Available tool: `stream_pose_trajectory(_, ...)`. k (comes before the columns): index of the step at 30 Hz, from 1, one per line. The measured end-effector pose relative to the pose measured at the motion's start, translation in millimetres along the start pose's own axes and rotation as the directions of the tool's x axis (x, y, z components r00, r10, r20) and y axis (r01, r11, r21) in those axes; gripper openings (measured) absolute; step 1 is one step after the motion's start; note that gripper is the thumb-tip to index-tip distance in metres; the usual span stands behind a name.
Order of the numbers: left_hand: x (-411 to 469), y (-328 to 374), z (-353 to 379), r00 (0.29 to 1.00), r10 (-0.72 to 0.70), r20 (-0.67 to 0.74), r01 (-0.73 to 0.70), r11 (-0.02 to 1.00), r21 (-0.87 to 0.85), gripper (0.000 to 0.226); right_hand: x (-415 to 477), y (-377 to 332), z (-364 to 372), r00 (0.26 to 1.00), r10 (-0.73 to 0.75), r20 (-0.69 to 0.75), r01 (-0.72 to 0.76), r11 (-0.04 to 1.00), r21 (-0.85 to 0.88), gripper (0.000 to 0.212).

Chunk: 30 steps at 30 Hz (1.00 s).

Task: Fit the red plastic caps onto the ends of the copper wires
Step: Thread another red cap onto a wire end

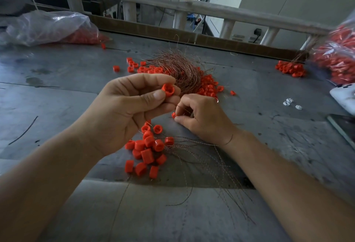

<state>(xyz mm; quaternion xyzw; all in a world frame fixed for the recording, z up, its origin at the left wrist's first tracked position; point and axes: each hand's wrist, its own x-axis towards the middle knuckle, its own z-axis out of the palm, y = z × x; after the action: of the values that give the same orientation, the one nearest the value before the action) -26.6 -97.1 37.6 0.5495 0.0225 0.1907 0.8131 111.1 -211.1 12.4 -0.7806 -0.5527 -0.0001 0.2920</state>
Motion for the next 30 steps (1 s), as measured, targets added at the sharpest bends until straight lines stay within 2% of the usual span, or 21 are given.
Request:
stream_pose_trajectory(4,0,0,1,1.000,-0.002,-0.009,0.002,1.000,-0.004,0.027,0,2,-3,0.998,0.037,-0.048,-0.033,0.997,0.070,0.020)
stream_pose_trajectory(10,-1,0,1,1.000,-0.011,-0.013,0.011,1.000,-0.005,0.027,-2,6,-12,0.989,0.118,-0.086,-0.103,0.982,0.160,0.017)
stream_pose_trajectory(16,0,-3,0,0.999,-0.030,-0.012,0.031,0.996,0.084,0.026,-8,-4,-34,0.959,0.186,-0.214,-0.080,0.902,0.423,0.019)
stream_pose_trajectory(20,1,-6,0,0.999,-0.026,-0.037,0.032,0.984,0.173,0.025,-13,-17,-42,0.956,0.135,-0.260,0.013,0.867,0.499,0.020)
stream_pose_trajectory(24,1,-8,2,0.999,-0.011,-0.048,0.022,0.973,0.231,0.026,-15,-27,-37,0.977,0.034,-0.210,0.071,0.880,0.470,0.019)
stream_pose_trajectory(27,1,-9,2,0.999,0.001,-0.047,0.010,0.973,0.232,0.023,-16,-30,-32,0.982,0.044,-0.183,0.060,0.849,0.525,0.024)
stream_pose_trajectory(30,2,-9,2,0.998,0.018,-0.061,-0.003,0.972,0.234,0.020,-16,-31,-31,0.977,0.026,-0.212,0.091,0.847,0.524,0.020)
